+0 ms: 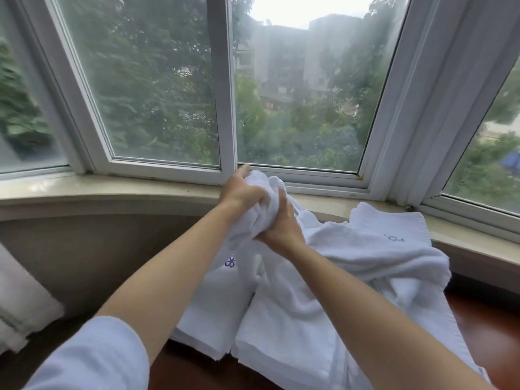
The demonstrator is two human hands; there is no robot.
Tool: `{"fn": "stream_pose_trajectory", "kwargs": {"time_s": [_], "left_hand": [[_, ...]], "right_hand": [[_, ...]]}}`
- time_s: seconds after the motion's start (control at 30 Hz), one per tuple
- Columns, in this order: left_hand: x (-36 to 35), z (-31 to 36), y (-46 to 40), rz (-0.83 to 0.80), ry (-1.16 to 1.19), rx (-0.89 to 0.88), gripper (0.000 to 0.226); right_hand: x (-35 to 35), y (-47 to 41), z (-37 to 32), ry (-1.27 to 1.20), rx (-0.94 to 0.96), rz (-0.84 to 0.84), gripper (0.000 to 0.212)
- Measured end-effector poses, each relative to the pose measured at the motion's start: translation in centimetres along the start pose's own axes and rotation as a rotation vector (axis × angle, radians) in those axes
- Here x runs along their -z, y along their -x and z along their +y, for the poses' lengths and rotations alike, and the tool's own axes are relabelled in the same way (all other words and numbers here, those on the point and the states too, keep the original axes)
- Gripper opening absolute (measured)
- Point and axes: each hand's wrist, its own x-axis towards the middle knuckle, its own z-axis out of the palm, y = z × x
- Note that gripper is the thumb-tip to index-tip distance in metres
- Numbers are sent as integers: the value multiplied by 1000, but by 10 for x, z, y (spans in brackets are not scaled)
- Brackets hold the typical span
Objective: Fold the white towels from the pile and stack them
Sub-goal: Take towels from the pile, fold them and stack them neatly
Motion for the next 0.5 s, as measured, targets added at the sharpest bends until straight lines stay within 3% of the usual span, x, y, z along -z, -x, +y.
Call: {"fn": "stream_pose_trajectory", "kwargs": {"time_s": [0.1, 0.2, 0.3, 0.4, 0.5], "left_hand": [[-2, 35, 18, -41, 213, -135, 89], [-6, 63, 34, -107, 342, -289, 75], [-14, 90, 48, -180, 390, -435, 64], [-26, 110, 57, -275, 450, -542, 62], [-46, 109, 58, -416, 502, -516, 65]], "right_hand": [[28, 1, -6, 4, 67, 259, 111], [54, 5, -6, 32, 150, 486, 90], [77, 10, -5, 2, 186, 634, 85], [96, 19, -7, -59, 116, 832, 82], [103, 30, 6, 82, -62, 956, 75]]}}
